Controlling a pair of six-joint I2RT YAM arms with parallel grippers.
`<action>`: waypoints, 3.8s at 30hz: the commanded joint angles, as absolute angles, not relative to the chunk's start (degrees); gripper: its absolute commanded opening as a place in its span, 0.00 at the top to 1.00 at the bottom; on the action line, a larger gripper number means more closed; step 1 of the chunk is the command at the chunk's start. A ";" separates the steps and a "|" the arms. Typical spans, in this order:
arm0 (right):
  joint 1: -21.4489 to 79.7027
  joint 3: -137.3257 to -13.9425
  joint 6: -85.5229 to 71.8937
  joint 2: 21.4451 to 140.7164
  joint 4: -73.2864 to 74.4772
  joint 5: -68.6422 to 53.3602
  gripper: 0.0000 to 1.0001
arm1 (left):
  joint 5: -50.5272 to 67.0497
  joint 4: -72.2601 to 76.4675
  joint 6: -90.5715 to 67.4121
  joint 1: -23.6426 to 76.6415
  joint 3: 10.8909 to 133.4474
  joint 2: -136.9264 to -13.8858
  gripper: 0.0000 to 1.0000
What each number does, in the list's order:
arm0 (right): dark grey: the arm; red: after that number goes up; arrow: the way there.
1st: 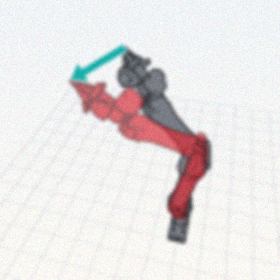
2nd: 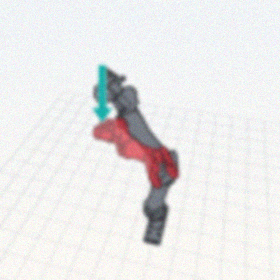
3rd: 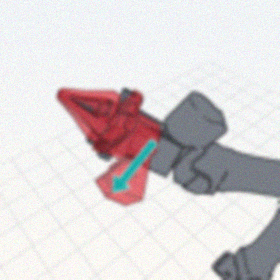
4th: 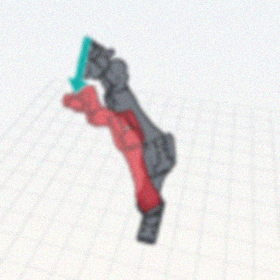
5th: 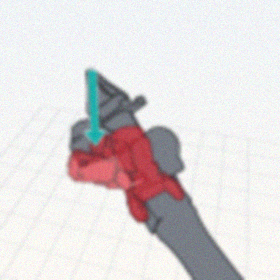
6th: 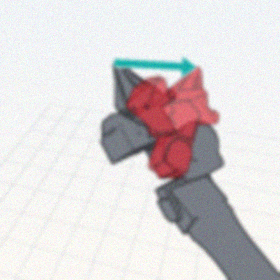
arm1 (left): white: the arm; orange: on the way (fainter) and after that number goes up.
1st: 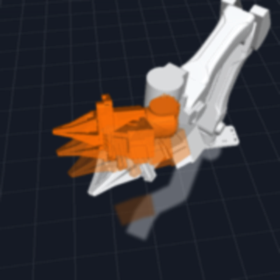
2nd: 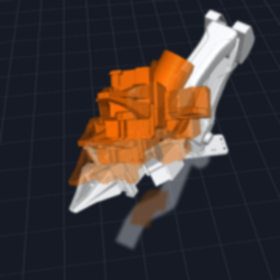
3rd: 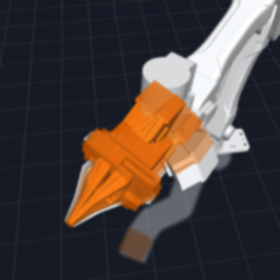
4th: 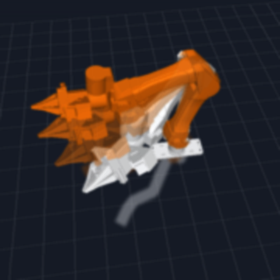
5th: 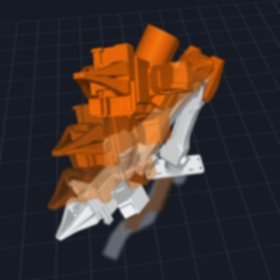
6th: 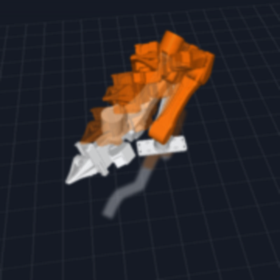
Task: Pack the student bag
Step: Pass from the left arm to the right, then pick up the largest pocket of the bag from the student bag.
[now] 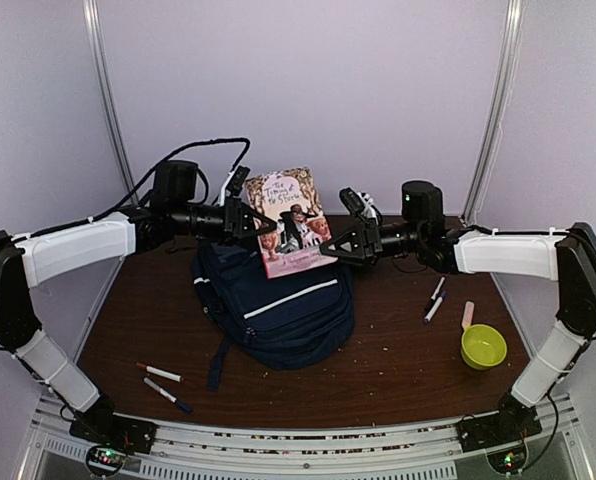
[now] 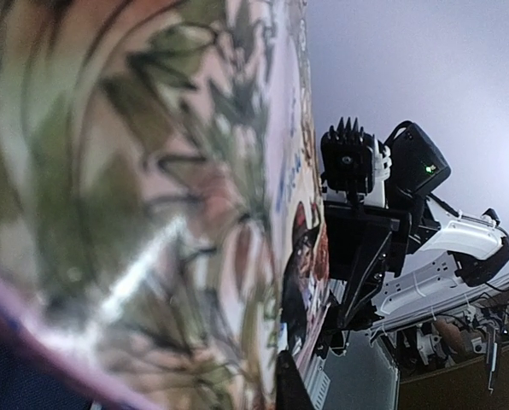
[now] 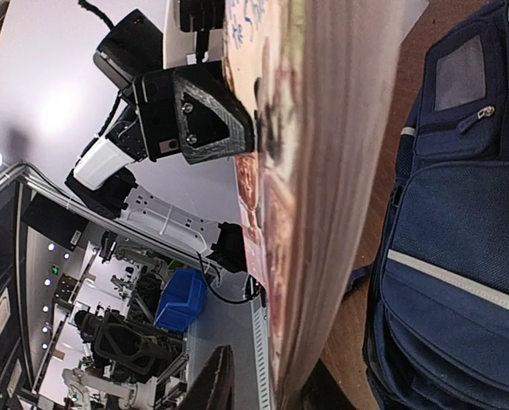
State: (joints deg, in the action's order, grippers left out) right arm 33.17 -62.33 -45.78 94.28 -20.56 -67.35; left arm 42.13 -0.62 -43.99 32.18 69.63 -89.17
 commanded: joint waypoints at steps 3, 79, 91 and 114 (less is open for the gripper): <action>34.39 -64.15 -42.20 92.18 -17.19 -68.77 0.83 | 34.85 -2.37 -41.08 30.59 68.93 -86.27 1.00; 1.06 -63.61 4.96 65.42 42.24 -38.02 1.00 | -10.44 -46.26 -13.18 61.61 106.81 -129.83 0.63; 1.06 -64.39 5.38 65.35 43.14 -39.70 1.00 | -10.20 -47.21 -12.87 60.61 108.86 -124.87 1.00; 8.19 -62.14 6.11 71.51 53.30 -67.90 1.00 | -17.42 -42.37 -13.29 49.09 108.49 -107.90 1.00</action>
State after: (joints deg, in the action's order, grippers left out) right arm 4.23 -64.05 7.01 70.06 52.80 -61.43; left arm -13.17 -45.47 -13.41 51.94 107.20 -108.75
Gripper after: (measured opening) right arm 0.045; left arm 0.036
